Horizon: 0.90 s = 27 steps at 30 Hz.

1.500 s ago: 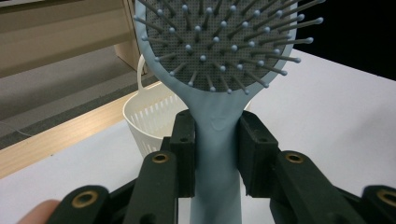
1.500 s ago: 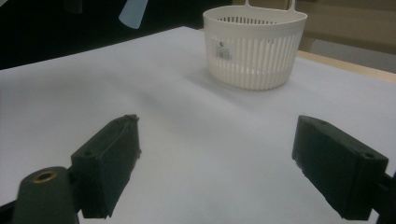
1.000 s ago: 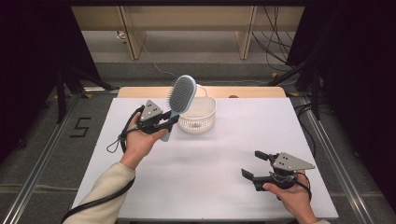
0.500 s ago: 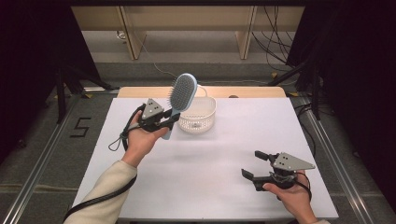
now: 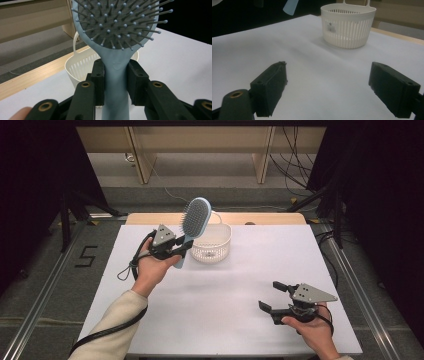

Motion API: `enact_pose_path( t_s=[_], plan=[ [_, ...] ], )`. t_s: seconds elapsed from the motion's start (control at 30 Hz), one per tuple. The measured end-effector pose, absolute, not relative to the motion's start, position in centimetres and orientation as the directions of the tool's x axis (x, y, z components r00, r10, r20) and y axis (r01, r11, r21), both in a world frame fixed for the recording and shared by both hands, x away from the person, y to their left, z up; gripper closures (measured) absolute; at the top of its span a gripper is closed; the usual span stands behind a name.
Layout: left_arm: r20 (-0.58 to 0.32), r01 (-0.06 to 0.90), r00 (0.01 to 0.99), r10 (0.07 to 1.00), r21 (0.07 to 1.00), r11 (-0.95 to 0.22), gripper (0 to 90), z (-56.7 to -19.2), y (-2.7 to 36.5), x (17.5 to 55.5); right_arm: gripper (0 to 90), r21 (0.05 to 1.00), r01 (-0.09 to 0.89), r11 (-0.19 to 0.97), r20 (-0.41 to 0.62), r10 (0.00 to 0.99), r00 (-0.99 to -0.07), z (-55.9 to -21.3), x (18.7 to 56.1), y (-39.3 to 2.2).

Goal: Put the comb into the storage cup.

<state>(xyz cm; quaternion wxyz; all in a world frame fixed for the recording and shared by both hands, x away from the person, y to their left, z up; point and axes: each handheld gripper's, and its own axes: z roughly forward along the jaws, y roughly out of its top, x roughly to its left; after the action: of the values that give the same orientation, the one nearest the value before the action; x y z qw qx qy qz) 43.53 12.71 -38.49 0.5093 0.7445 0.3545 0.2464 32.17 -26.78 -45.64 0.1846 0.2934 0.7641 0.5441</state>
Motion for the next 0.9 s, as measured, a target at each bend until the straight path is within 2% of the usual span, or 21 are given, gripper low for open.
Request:
enact_pose_path(
  t_s=[0.9],
  plan=[
    [0.008, 0.271, 0.619, 0.786, 0.936, -0.223, 69.8, -38.14, 12.31, 44.46, 10.4, 0.937, 0.243, 0.25, 0.013, 0.672, -0.74, -45.65, 32.21, -26.86]
  ],
)
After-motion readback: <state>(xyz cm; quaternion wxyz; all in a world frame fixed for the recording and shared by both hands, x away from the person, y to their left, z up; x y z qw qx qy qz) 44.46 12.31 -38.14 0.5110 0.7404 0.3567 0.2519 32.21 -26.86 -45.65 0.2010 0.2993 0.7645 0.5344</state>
